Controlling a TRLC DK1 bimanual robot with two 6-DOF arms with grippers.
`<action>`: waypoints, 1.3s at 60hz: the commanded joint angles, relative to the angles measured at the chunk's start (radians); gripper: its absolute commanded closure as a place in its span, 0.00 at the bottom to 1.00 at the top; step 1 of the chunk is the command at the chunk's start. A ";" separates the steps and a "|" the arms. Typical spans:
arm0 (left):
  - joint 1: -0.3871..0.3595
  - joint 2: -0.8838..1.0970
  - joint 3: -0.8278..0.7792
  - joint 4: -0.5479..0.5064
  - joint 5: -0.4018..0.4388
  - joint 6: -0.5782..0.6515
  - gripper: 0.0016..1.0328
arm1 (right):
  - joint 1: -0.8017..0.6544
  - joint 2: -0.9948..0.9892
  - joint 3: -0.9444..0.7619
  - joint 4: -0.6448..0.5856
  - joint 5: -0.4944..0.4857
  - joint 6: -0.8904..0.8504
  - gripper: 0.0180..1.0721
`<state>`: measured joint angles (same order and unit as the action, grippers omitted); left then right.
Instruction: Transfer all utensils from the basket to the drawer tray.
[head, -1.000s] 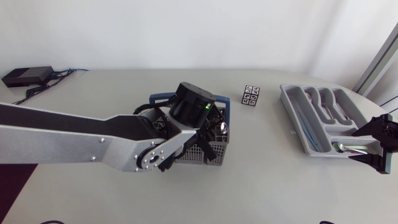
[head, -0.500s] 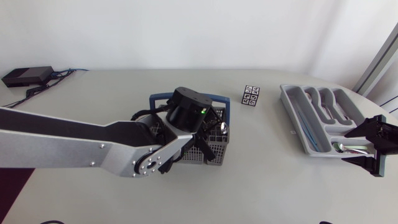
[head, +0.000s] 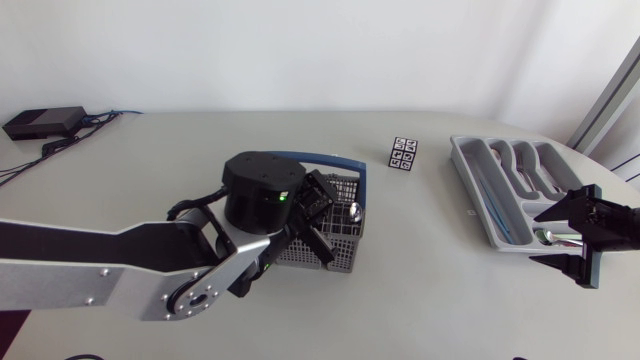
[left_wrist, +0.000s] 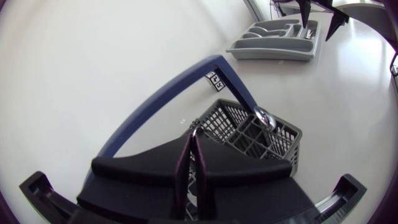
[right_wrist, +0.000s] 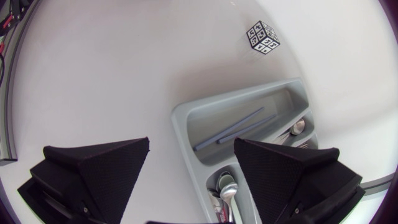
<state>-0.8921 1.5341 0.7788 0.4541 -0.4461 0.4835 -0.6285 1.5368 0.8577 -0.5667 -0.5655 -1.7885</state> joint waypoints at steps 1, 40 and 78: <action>-0.016 -0.045 -0.039 0.057 -0.005 0.053 0.96 | 0.029 -0.037 -0.046 0.007 -0.008 0.031 0.06; -0.062 -0.305 -0.135 0.251 -0.023 0.244 0.96 | 0.460 -0.405 -0.174 0.076 -0.008 0.523 0.06; -0.057 -0.310 0.241 -0.334 0.080 -0.203 0.96 | 1.046 -0.443 0.047 0.218 0.170 1.439 0.11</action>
<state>-0.9512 1.1923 0.9634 0.1402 -0.3775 0.3424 0.3607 1.0676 0.8711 -0.3763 -0.4328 -0.4576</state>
